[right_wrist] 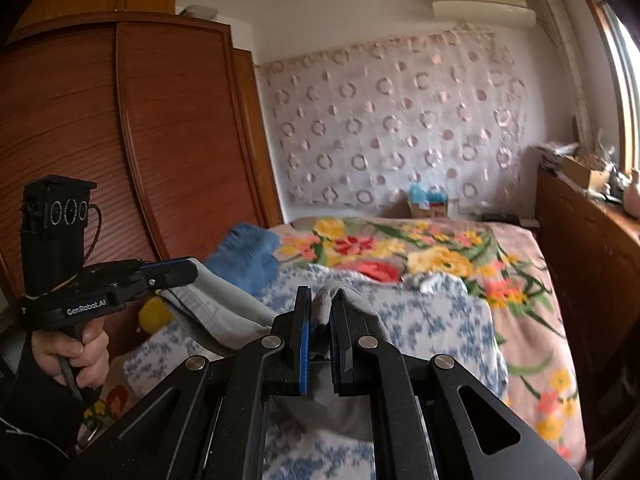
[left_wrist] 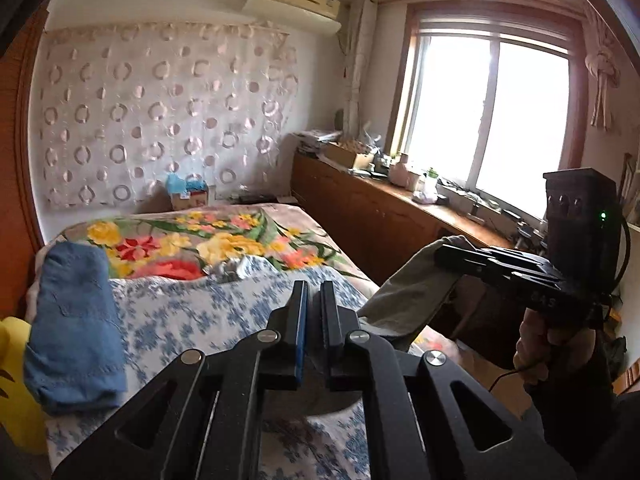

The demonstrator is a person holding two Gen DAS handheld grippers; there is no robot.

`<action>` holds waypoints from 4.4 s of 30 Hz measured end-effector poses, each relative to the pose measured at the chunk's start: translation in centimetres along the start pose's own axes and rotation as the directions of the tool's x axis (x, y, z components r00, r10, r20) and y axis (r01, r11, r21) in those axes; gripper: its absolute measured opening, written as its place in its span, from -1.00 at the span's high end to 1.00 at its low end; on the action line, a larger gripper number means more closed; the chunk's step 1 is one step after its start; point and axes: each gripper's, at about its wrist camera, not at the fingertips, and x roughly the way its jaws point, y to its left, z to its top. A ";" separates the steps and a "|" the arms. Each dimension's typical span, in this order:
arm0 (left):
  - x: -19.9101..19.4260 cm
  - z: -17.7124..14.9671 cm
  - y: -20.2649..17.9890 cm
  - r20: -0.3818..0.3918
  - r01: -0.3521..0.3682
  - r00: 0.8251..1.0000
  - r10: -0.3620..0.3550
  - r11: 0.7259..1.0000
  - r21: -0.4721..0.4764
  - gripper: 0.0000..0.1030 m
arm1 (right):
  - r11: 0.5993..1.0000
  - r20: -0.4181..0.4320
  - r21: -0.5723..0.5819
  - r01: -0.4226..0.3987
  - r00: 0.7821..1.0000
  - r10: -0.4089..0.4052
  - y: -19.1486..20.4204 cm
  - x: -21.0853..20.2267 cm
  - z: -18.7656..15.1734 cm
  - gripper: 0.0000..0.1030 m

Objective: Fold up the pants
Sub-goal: 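Lift the trouser hem with both tools high above the bed, then carry the hem with both tools over the trousers toward the waistband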

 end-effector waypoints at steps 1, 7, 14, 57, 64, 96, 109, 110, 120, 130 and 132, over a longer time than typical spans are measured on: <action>0.1 0.2 0.2 0.003 -0.005 1.000 0.005 1.000 0.002 0.86 | 1.000 0.004 -0.006 -0.004 1.000 0.004 -0.1 0.2 0.2 0.85; 1.7 1.3 2.5 0.016 -0.039 0.999 0.039 0.999 -0.003 0.86 | 0.999 0.012 -0.035 -0.021 1.000 0.021 -1.2 1.9 -0.4 0.85; 5.0 2.5 5.9 -0.004 -0.091 0.996 0.091 0.996 -0.018 0.86 | 0.999 -0.022 -0.039 -0.033 0.999 0.032 -2.2 7.1 1.0 0.85; 8.9 1.9 10.3 -0.098 -0.153 0.984 0.150 0.988 -0.025 0.86 | 0.994 -0.206 -0.110 0.006 0.978 -0.028 0.5 16.1 5.9 0.85; 7.8 -0.5 9.5 -0.129 -0.138 0.983 0.133 0.990 -0.032 0.86 | 0.996 -0.238 -0.087 0.000 0.971 -0.021 0.6 15.5 5.0 0.85; 5.4 -9.5 6.2 -0.255 -0.069 0.965 0.052 0.996 -0.058 0.86 | 1.000 -0.348 0.017 0.007 0.937 0.000 1.6 11.8 0.3 0.85; 4.6 -14.8 5.6 -0.323 -0.087 0.945 0.053 0.992 -0.093 0.86 | 0.997 -0.422 0.073 0.010 0.906 0.021 2.2 11.0 -4.2 0.85; 4.6 -15.5 5.6 -0.333 -0.093 0.941 0.056 0.991 -0.096 0.86 | 0.997 -0.431 0.075 0.012 0.902 0.022 2.3 11.1 -4.7 0.85; 2.9 -15.9 4.4 -0.321 -0.085 0.946 0.053 0.992 -0.088 0.86 | 0.998 -0.452 0.061 0.028 0.892 0.003 3.1 10.2 -4.8 0.85; 0.1 -15.4 1.9 -0.256 -0.069 0.965 0.054 0.996 -0.049 0.86 | 0.999 -0.416 -0.013 0.052 0.908 -0.052 4.0 6.6 -4.1 0.85; -0.3 -15.8 1.6 -0.251 -0.066 0.967 0.052 0.997 -0.049 0.86 | 0.998 -0.416 -0.016 0.052 0.908 -0.054 3.9 5.7 -4.5 0.85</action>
